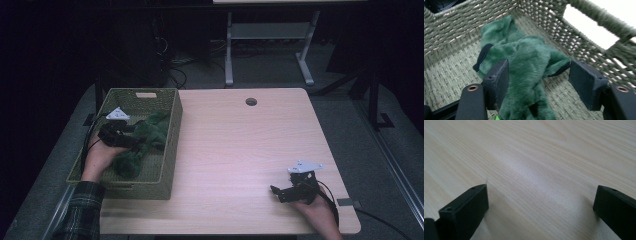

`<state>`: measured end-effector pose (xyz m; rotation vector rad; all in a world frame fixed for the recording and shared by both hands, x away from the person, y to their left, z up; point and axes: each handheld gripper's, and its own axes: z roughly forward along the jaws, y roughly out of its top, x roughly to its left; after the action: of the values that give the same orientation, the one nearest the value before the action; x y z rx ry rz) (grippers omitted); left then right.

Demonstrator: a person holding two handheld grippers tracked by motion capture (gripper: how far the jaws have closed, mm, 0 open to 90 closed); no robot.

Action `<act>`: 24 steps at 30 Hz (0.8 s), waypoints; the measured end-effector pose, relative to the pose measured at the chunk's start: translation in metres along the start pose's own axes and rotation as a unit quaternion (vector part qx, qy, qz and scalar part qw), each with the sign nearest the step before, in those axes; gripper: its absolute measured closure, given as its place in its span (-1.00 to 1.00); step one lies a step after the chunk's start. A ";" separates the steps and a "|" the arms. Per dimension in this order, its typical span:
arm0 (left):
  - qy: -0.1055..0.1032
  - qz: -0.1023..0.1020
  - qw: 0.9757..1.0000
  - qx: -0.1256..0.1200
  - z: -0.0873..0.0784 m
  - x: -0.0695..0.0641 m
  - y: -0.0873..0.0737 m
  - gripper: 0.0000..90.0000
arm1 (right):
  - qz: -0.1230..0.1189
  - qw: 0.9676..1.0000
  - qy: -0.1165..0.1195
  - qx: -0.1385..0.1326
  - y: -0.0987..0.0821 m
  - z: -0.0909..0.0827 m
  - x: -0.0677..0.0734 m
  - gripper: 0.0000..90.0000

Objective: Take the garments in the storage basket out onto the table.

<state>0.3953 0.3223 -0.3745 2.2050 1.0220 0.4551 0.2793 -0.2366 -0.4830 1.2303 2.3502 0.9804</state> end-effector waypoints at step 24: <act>-0.004 -0.007 0.996 0.092 0.030 0.013 -0.011 0.12 | -0.002 1.000 -0.001 -0.001 0.000 0.000 0.000 -1.00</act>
<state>0.4140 0.3255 -0.4034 2.3574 1.1143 0.3582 0.2796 -0.2368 -0.4831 1.2242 2.3488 0.9801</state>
